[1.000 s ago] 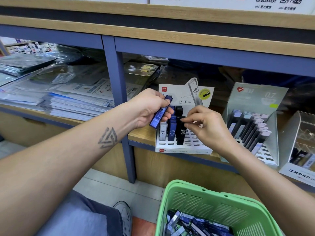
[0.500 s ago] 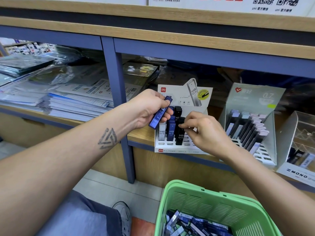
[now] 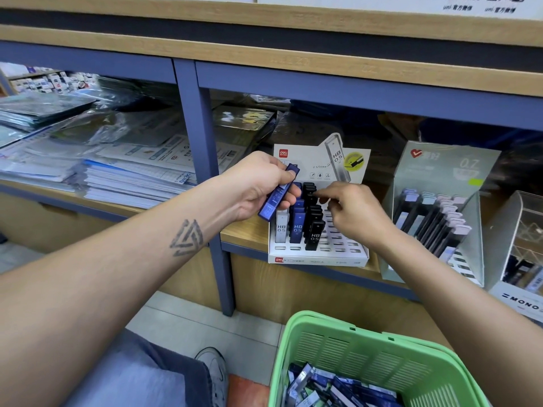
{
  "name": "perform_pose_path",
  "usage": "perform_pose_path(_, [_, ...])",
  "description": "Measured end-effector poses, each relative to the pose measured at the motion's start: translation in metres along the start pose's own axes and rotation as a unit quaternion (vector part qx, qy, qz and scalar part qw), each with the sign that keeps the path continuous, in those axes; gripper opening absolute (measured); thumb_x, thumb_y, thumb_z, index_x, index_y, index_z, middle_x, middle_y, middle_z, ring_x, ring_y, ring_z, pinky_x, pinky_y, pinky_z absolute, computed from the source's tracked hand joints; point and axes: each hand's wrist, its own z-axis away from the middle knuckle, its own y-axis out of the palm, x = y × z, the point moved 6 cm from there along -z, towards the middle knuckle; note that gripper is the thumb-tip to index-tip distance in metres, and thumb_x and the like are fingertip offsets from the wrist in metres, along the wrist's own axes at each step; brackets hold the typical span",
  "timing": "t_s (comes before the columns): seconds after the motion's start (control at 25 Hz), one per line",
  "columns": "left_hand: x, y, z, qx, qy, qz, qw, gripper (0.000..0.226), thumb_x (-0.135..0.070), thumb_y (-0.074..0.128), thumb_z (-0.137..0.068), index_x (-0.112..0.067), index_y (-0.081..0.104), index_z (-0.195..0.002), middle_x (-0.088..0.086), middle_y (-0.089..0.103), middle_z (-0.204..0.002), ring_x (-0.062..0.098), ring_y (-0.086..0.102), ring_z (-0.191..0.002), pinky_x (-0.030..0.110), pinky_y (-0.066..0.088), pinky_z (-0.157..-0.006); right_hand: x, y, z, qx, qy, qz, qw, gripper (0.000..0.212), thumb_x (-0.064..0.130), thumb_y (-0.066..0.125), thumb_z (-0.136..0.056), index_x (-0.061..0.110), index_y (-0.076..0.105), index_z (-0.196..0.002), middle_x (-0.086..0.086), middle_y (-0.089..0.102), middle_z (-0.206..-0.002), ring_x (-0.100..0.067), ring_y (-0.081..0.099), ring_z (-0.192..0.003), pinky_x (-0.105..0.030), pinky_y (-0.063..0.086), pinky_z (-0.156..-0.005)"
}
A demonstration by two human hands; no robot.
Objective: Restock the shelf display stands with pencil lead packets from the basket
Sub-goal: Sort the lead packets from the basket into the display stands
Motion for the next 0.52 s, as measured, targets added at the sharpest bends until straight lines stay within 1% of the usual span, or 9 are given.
perform_pose_path(0.16, [0.0012,-0.0012,-0.0013,-0.001,-0.001,-0.002,1.000,0.023,-0.002,0.052,-0.101,0.012,0.054,-0.119,0.017,0.066,-0.072,0.019,0.059,-0.055,0.027,0.051,-0.049,0.0002,0.0001,-0.0062,0.011,0.009,-0.013,1.000,0.046,-0.005,0.049,-0.092,0.017,0.069,-0.128,-0.001,0.068,-0.127,-0.023,0.061,-0.117,-0.040,0.052,-0.099])
perform_pose_path(0.32, [0.0006,-0.0005,-0.0021,0.000,0.001,-0.002,1.000,0.024,-0.001,0.052,-0.101,0.013,0.054,-0.120,0.018,0.066,-0.072,0.020,0.059,-0.054,0.027,0.051,-0.049,-0.0028,-0.0024,-0.0011,0.007,0.012,-0.025,1.000,0.047,-0.001,0.049,-0.096,0.022,0.063,-0.135,0.002,0.068,-0.120,-0.021,0.060,-0.111,-0.038,0.052,-0.095])
perform_pose_path(0.44, [-0.0003,0.0002,-0.0023,0.000,0.004,0.002,1.000,0.021,-0.001,0.051,-0.101,0.011,0.054,-0.118,0.018,0.065,-0.071,0.020,0.059,-0.053,0.027,0.051,-0.048,0.0011,-0.0041,0.0025,-0.001,-0.013,-0.025,1.000,0.040,0.000,0.054,-0.096,0.019,0.068,-0.128,0.002,0.069,-0.120,-0.018,0.061,-0.111,-0.034,0.051,-0.095])
perform_pose_path(0.52, [-0.0015,0.0011,-0.0024,0.002,0.005,0.002,1.000,0.019,-0.001,0.051,-0.101,0.009,0.054,-0.117,0.018,0.065,-0.070,0.019,0.058,-0.052,0.026,0.051,-0.047,0.0021,-0.0045,0.0026,0.001,-0.016,-0.033,0.999,0.033,0.004,0.057,-0.097,0.020,0.072,-0.122,0.005,0.071,-0.120,-0.014,0.061,-0.112,-0.029,0.049,-0.095])
